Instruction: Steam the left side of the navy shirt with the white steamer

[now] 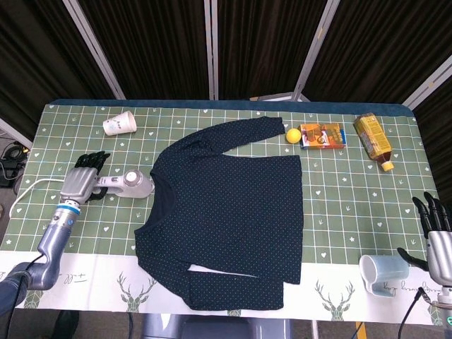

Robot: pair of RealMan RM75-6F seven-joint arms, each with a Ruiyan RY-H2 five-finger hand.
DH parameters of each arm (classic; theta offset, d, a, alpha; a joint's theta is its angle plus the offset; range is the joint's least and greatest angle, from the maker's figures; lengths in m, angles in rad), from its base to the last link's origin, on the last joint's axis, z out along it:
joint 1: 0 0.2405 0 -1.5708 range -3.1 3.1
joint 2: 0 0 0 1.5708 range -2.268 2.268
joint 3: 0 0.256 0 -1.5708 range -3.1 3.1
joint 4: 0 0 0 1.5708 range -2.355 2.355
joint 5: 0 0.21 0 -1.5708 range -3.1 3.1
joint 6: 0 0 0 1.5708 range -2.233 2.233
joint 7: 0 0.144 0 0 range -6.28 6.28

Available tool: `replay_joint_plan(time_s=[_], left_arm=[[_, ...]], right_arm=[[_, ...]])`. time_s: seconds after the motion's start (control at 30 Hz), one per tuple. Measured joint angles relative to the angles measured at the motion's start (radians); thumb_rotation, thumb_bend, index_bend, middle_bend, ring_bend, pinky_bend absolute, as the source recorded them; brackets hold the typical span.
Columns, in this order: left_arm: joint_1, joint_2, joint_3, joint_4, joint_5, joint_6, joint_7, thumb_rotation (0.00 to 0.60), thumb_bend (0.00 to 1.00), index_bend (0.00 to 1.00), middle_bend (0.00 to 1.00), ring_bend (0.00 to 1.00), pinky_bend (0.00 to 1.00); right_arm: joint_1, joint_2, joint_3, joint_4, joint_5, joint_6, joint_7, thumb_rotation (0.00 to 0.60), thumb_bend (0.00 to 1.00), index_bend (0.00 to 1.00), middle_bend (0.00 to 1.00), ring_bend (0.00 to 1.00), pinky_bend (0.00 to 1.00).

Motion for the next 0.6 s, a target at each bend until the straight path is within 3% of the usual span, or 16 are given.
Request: replay_joint_plan(time_s=[0.6], left_arm=[[-0.089,-0.109,-0.007,0.199,-0.017,-0.107,-0.066,0.600,0.42,0.00,0.00,0.00,0.00]], right_arm=[[0.011,-0.009,0.001,0.005,0.015,-0.024,-0.019,0.600,0.00,0.00,0.00,0.00,0.00]])
